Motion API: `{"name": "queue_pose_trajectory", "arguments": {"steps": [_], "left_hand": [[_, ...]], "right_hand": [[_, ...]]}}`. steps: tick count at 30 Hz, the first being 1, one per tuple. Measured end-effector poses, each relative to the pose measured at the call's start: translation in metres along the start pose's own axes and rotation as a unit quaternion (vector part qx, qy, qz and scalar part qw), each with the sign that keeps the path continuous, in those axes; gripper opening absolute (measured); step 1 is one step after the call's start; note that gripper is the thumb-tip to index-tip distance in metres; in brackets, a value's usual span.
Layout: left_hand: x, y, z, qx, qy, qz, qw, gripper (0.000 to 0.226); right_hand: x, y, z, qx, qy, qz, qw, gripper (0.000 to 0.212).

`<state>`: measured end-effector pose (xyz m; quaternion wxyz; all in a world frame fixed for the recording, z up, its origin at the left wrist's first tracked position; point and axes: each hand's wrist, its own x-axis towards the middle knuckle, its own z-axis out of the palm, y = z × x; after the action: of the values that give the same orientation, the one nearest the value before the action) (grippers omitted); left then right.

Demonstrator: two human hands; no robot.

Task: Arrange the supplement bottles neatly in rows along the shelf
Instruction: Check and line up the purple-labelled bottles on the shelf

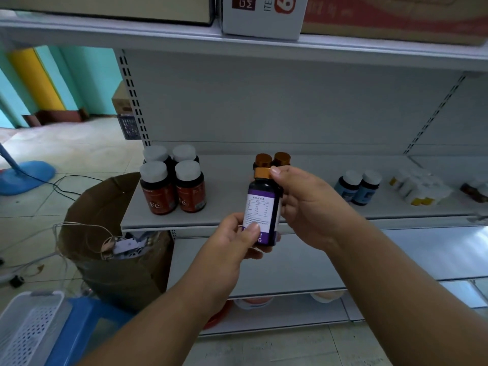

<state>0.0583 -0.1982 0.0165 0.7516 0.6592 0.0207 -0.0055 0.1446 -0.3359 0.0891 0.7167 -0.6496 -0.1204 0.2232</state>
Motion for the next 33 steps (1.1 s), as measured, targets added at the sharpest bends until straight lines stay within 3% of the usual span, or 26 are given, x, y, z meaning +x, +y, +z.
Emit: {"name": "queue_pose_trajectory", "arguments": {"steps": [4, 8, 14, 19, 23, 27, 30, 33], "left_hand": [[0.000, -0.004, -0.008, -0.065, -0.001, -0.006, 0.998, 0.052], [0.000, -0.006, -0.004, -0.052, 0.012, 0.008, 0.999, 0.056], [-0.002, -0.006, -0.005, -0.144, -0.014, -0.025, 0.989, 0.051], [-0.004, -0.007, -0.003, -0.127, -0.011, -0.030, 0.991, 0.050], [-0.004, -0.007, 0.001, -0.034, -0.025, -0.001, 0.999, 0.046], [-0.004, -0.009, 0.001, -0.027, -0.038, 0.000, 0.999, 0.046], [-0.004, -0.011, 0.000, -0.033, -0.039, -0.001, 0.999, 0.055], [-0.003, -0.009, -0.001, 0.006, -0.032, 0.000, 0.999, 0.040]], "right_hand": [[0.000, -0.004, -0.002, 0.027, -0.016, -0.001, 1.000, 0.039], [0.000, -0.006, 0.007, 0.018, 0.028, -0.016, 0.999, 0.044], [-0.004, -0.002, 0.004, 0.028, -0.021, 0.016, 0.999, 0.033], [-0.004, -0.004, 0.002, 0.030, -0.021, 0.002, 0.999, 0.040], [-0.006, -0.003, 0.008, -0.016, 0.029, -0.012, 0.999, 0.043], [-0.009, -0.002, 0.008, -0.012, 0.059, -0.002, 0.998, 0.060], [-0.013, -0.003, 0.006, -0.012, 0.039, -0.007, 0.999, 0.043], [-0.016, -0.002, 0.000, -0.023, 0.032, -0.025, 0.999, 0.042]]}}
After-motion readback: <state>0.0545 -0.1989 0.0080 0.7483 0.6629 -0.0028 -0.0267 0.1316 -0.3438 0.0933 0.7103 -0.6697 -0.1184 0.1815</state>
